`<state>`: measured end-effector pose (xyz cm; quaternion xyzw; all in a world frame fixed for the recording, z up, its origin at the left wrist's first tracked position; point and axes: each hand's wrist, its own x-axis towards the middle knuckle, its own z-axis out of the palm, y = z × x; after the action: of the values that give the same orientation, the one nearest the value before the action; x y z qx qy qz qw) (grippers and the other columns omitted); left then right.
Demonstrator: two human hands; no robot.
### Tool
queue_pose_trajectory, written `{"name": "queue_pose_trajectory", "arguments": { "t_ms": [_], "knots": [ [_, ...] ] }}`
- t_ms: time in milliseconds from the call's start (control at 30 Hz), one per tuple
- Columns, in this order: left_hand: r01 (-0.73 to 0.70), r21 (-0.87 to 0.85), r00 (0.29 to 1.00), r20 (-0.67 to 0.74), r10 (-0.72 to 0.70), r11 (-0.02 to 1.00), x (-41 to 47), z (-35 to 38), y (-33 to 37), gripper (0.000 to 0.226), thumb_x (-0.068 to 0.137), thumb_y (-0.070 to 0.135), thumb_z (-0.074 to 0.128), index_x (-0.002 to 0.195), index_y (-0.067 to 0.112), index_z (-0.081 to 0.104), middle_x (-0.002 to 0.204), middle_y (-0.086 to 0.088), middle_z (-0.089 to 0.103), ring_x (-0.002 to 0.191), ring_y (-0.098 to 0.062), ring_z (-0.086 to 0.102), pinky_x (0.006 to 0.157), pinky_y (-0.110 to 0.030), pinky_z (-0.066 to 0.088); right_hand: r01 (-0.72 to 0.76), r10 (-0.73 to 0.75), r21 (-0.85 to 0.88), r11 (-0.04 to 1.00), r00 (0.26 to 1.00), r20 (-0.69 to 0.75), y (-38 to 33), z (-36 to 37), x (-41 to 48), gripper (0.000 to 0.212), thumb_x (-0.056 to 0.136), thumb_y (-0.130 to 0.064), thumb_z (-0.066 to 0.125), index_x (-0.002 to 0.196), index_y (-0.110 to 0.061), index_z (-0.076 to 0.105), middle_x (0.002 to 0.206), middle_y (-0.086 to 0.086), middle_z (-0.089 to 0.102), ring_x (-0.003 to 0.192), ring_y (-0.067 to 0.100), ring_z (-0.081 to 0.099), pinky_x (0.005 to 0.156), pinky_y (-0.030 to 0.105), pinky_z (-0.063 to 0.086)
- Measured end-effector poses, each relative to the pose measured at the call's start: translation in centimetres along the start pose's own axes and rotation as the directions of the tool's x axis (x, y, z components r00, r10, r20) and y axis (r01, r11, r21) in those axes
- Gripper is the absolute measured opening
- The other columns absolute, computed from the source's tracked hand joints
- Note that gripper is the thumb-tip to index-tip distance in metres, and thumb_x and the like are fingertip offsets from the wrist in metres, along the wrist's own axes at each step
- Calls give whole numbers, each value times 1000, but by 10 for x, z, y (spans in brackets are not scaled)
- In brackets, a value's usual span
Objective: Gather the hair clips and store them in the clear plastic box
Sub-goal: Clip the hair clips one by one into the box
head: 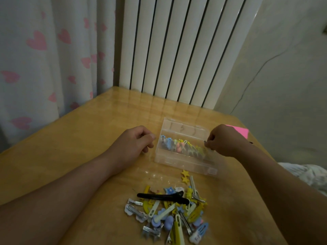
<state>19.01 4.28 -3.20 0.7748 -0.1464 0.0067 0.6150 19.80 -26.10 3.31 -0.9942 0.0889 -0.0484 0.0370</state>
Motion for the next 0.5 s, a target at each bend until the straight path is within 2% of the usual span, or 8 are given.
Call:
{"name": "queue_pose_trajectory", "arguments": {
  "t_ms": [133, 233, 367, 500],
  "knots": [
    [7, -2, 1000, 4, -7, 1000, 1, 0, -1, 21, 104, 31, 63, 101, 14, 74, 91, -2, 77, 80, -14, 68, 87, -42, 56, 1, 9, -130, 991, 997, 80, -7, 4, 5, 25, 93, -32, 79, 98, -7, 77, 88, 7, 76, 84, 25, 72, 83, 39, 63],
    [4, -2, 1000, 7, -4, 1000, 1, -1, -2, 20, 104, 31, 63, 102, 14, 74, 91, -2, 77, 81, -15, 68, 87, -42, 56, -17, 20, -134, 991, 1000, 23, -7, 7, 1, 20, 94, -30, 77, 96, -10, 78, 86, 5, 75, 80, 24, 72, 80, 41, 64],
    [0, 3, 1000, 5, 0, 1000, 1, 0, -2, 21, 104, 31, 63, 102, 13, 74, 90, -1, 78, 81, -15, 68, 89, -44, 56, 23, -16, 30, 999, 972, -233, -4, 6, -26, 17, 101, -27, 66, 97, -17, 79, 85, -3, 73, 74, 17, 68, 73, 38, 63],
    [-1, 18, 1000, 6, 1, 1000, 1, -1, 0, 22, 104, 31, 62, 103, 12, 74, 92, -3, 78, 80, -13, 68, 85, -37, 55, 196, -52, 316, 928, 910, -412, -12, 11, -68, 12, 102, -28, 67, 99, -22, 77, 85, -13, 70, 75, 4, 64, 70, 36, 60]
  ]
}}
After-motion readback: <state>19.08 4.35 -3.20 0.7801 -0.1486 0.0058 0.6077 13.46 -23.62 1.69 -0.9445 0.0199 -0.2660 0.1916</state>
